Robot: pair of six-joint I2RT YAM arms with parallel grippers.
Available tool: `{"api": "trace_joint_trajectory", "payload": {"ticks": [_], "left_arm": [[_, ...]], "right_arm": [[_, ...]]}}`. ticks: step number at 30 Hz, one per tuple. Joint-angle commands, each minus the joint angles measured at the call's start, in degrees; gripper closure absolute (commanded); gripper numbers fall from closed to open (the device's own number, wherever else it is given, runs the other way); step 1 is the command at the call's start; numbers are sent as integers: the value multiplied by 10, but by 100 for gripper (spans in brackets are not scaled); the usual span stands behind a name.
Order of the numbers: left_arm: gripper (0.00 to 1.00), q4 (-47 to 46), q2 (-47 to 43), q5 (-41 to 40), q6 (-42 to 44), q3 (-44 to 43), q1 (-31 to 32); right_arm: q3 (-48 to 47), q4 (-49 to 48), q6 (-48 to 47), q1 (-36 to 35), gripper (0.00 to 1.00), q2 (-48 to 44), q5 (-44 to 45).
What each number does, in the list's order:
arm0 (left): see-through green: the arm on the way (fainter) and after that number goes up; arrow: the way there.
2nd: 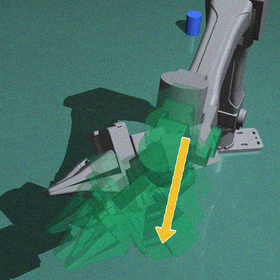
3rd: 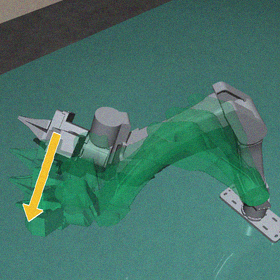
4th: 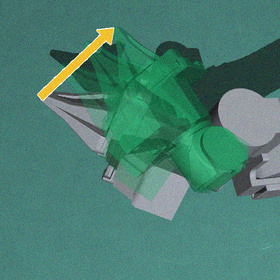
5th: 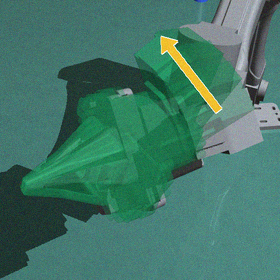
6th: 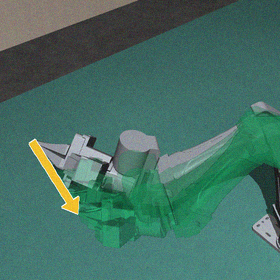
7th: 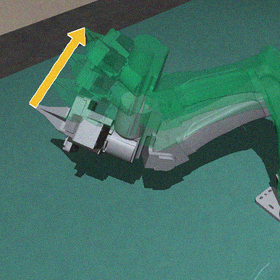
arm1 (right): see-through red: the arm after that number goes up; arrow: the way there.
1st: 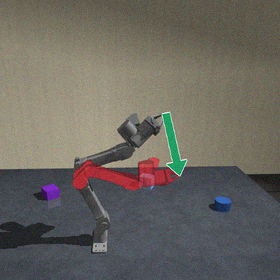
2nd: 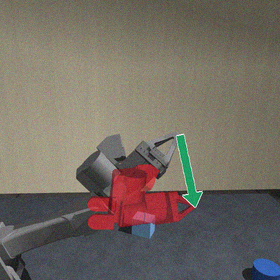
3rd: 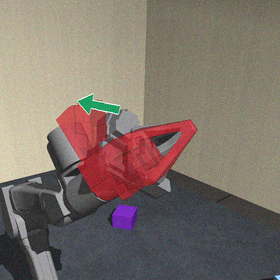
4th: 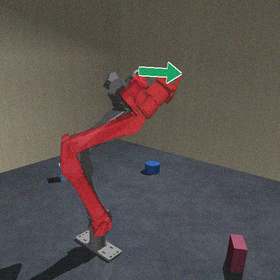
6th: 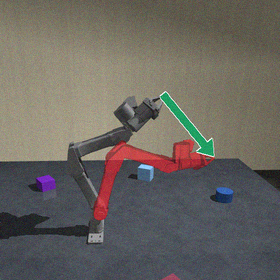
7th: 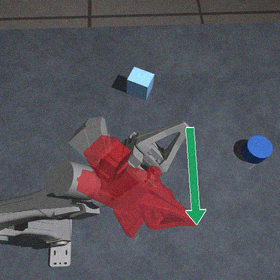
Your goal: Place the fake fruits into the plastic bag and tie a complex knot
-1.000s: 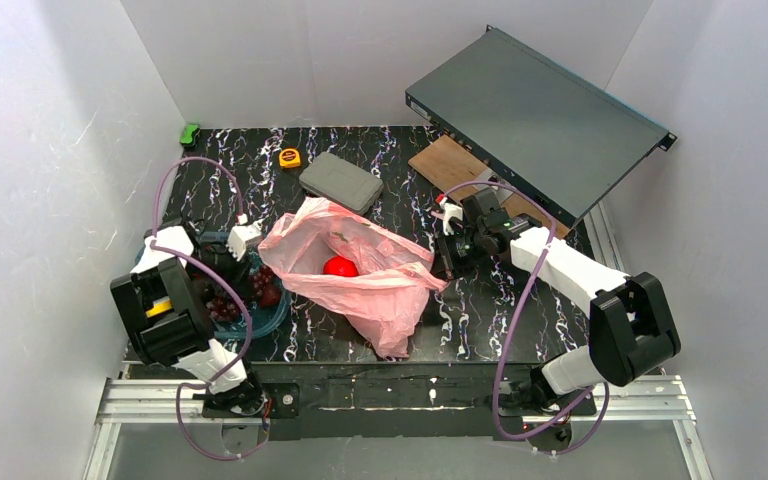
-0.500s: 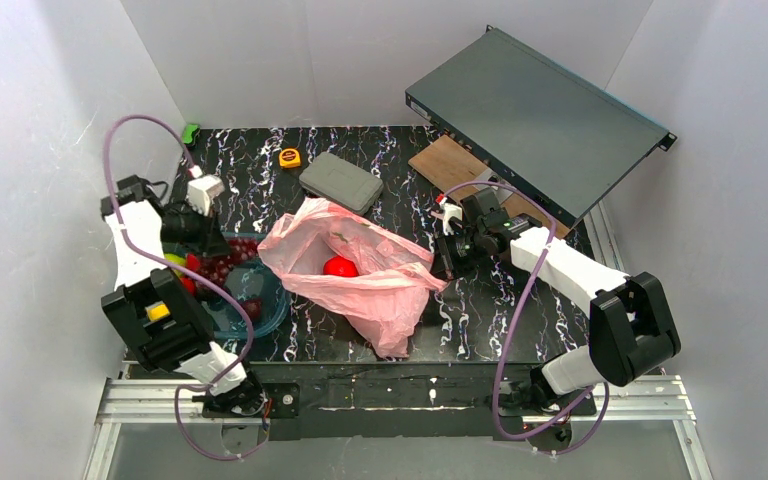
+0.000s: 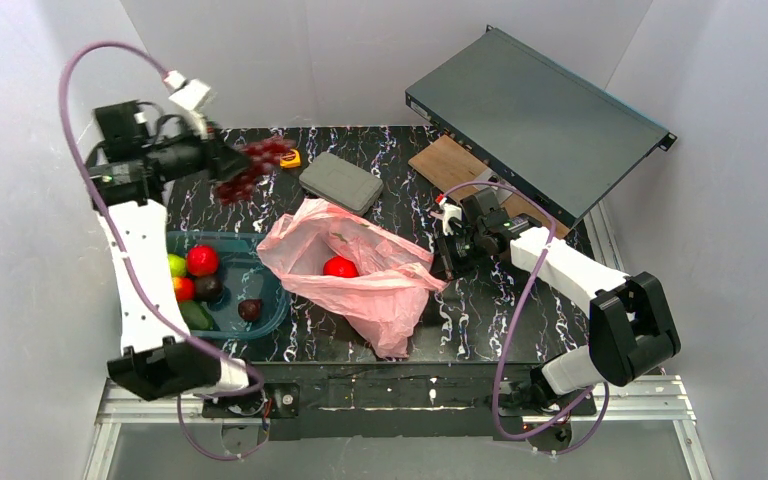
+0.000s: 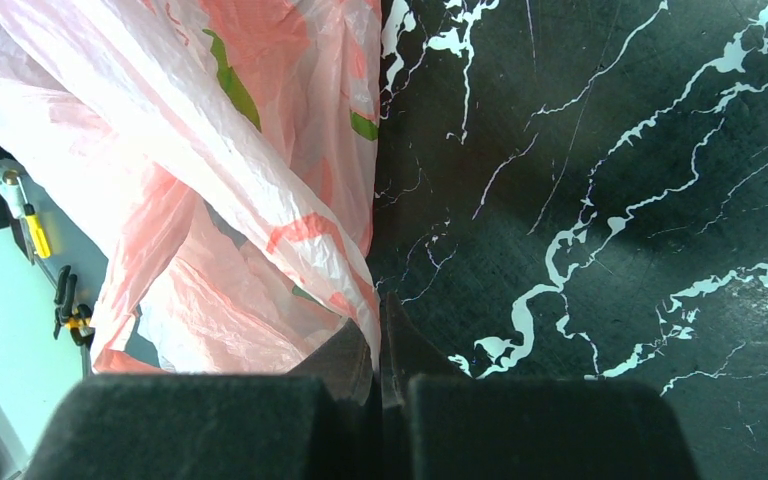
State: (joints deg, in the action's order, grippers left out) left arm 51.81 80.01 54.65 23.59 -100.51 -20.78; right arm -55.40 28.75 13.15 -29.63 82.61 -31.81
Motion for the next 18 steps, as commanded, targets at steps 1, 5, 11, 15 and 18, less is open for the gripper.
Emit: {"api": "trace_joint_trajectory", "payload": {"ticks": [1,5,11,15,18], "left_arm": [[100,-55,-74,36,-91,-39,173],[100,-64,-74,28,-82,-32,338],[100,30,-68,-36,115,39,522],[100,26,-74,-126,190,123,551],[100,-12,-76,-201,215,161,550]], "right_arm": [[-20,-3,-6,3,99,1,-11],[-22,-2,-5,3,99,1,-16],[-27,6,-8,2,99,-1,-18],[-23,8,-11,3,99,-13,-18],[-17,6,-10,3,99,-22,-21]]}}
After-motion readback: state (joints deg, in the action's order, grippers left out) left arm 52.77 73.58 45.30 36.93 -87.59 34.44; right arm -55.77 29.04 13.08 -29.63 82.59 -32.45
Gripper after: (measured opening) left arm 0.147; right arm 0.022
